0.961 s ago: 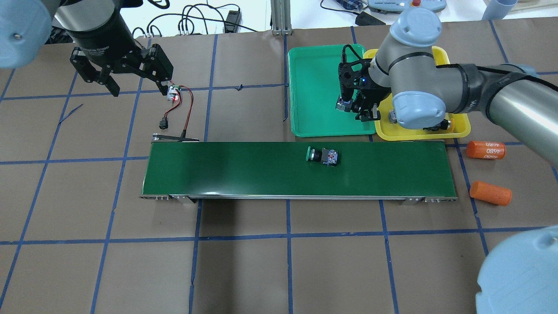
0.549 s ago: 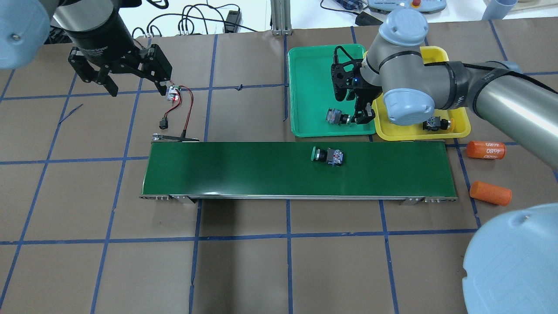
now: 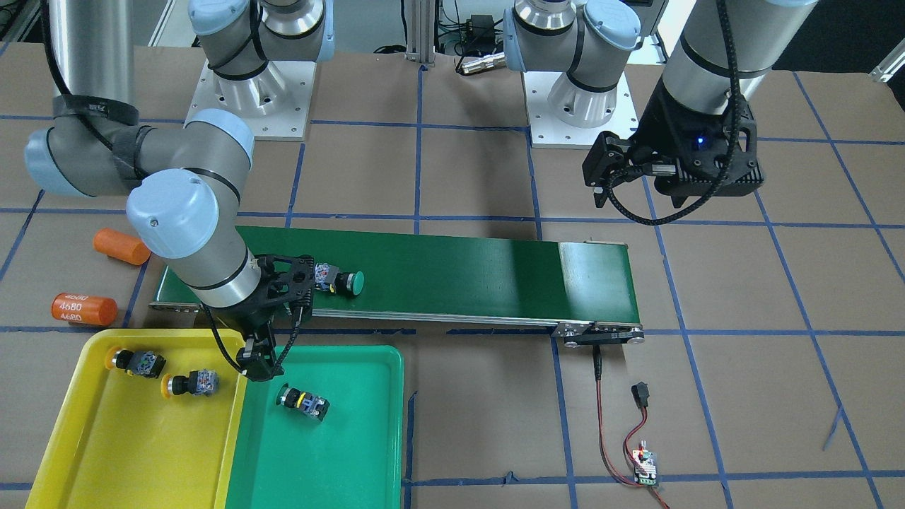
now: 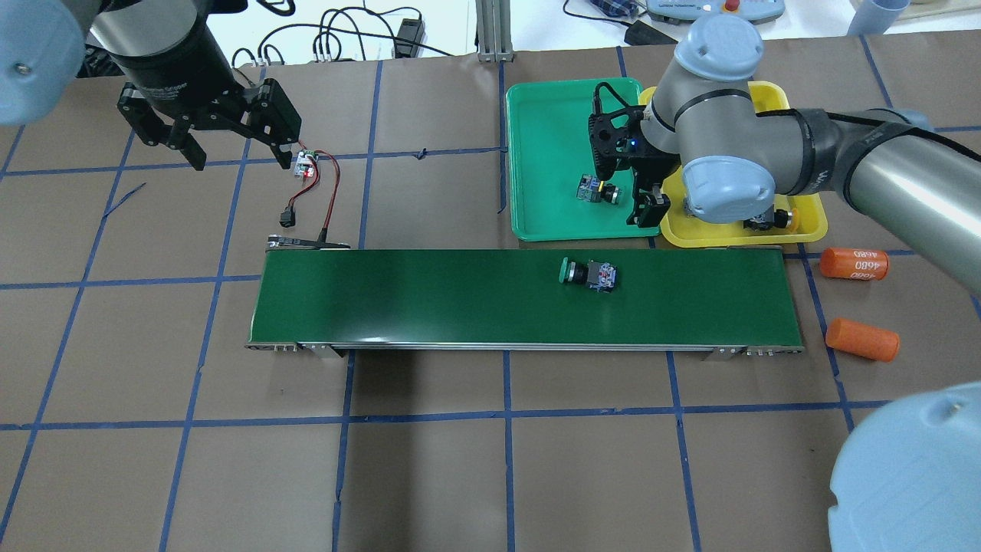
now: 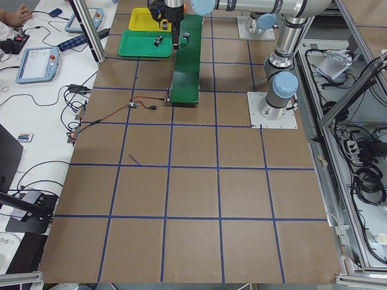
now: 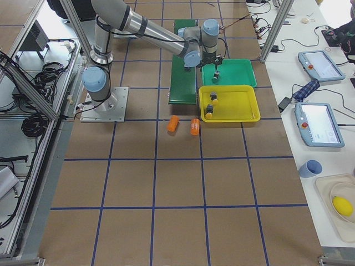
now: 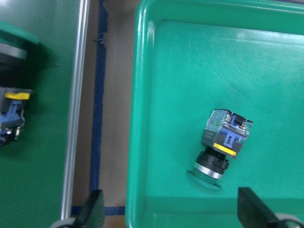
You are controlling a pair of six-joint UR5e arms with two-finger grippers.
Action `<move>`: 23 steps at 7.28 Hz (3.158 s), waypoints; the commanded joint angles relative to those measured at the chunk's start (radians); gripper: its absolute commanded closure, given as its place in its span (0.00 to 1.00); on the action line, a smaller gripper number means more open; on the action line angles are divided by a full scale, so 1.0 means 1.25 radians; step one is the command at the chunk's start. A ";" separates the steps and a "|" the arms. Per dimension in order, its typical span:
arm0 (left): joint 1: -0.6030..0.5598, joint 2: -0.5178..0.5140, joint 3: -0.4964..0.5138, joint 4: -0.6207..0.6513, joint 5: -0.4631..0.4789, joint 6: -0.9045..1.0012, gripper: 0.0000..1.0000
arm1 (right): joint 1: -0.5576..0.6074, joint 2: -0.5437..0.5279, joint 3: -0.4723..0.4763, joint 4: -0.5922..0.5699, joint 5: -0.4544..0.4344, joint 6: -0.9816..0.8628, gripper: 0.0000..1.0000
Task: Sort buttons by color to trays
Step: 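Return right gripper to the belt's far end, then lower right gripper and grasp the second green-capped button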
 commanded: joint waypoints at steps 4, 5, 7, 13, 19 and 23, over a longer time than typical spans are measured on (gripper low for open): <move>0.001 0.000 0.000 0.000 -0.001 -0.003 0.00 | -0.068 -0.193 0.284 -0.102 -0.038 -0.001 0.00; 0.001 0.004 0.000 0.000 -0.001 -0.001 0.00 | -0.082 -0.202 0.312 -0.102 -0.038 0.001 0.00; 0.001 0.005 -0.001 0.000 -0.001 -0.003 0.00 | -0.081 -0.203 0.318 -0.095 -0.039 0.011 0.00; 0.001 0.005 -0.001 0.000 0.000 -0.003 0.00 | -0.079 -0.202 0.322 -0.090 -0.054 0.015 0.00; 0.001 -0.007 0.005 0.005 0.001 -0.003 0.00 | -0.076 -0.200 0.318 -0.099 -0.053 0.023 0.00; 0.001 -0.009 0.014 0.005 -0.001 -0.003 0.00 | -0.076 -0.198 0.317 -0.099 -0.049 0.020 0.04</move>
